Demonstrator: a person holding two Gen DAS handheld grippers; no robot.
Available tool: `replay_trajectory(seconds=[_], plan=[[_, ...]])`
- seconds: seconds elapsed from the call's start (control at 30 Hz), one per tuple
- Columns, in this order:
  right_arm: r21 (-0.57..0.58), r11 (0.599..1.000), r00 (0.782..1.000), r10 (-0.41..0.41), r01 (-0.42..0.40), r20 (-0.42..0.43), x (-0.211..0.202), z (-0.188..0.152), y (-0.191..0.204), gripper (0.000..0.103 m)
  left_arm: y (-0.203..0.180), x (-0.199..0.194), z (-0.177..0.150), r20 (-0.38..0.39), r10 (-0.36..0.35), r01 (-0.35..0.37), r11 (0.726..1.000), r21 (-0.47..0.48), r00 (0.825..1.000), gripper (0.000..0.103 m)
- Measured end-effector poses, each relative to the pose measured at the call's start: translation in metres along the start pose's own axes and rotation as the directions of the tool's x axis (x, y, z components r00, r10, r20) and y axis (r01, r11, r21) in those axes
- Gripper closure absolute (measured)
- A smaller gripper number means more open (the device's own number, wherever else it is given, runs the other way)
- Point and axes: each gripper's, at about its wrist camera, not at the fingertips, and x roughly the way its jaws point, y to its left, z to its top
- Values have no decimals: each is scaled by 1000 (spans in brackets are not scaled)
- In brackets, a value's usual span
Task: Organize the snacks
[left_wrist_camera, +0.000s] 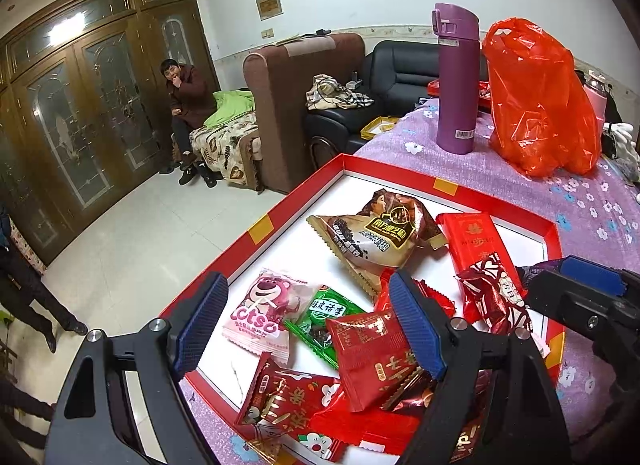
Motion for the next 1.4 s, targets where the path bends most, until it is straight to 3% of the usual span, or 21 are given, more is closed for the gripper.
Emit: replay_trajectory(seconds=[1.4], plan=[[4, 1000, 1000, 1, -1, 0, 0, 0, 1, 31, 3, 1, 1, -3, 2, -2, 1000, 3, 1000, 19]])
